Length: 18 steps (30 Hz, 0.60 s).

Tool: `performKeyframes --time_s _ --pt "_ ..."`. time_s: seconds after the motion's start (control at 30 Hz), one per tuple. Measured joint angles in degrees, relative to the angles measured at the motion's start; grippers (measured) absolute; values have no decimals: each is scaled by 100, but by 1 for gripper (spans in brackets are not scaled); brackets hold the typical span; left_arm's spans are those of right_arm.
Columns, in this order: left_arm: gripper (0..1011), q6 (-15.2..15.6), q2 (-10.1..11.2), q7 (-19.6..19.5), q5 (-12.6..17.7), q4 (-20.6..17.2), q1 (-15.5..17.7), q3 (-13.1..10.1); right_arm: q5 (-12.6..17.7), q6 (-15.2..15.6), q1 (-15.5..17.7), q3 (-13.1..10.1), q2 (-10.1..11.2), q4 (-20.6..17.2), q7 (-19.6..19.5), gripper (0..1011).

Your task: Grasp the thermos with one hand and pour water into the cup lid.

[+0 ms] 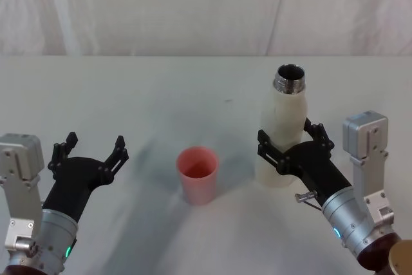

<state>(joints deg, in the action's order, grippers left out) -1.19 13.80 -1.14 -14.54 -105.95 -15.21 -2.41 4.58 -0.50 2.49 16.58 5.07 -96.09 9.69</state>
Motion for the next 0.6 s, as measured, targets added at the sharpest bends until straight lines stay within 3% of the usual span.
performKeyframes --time_s 0.37,0.6 --pt "1001 0 0 0 0 0 0 0 -2 -3 6 0 4 -10 0 1000" --pt "1001 0 0 0 0 0 0 0 -3 -6 10 0 7 -14 0 946"
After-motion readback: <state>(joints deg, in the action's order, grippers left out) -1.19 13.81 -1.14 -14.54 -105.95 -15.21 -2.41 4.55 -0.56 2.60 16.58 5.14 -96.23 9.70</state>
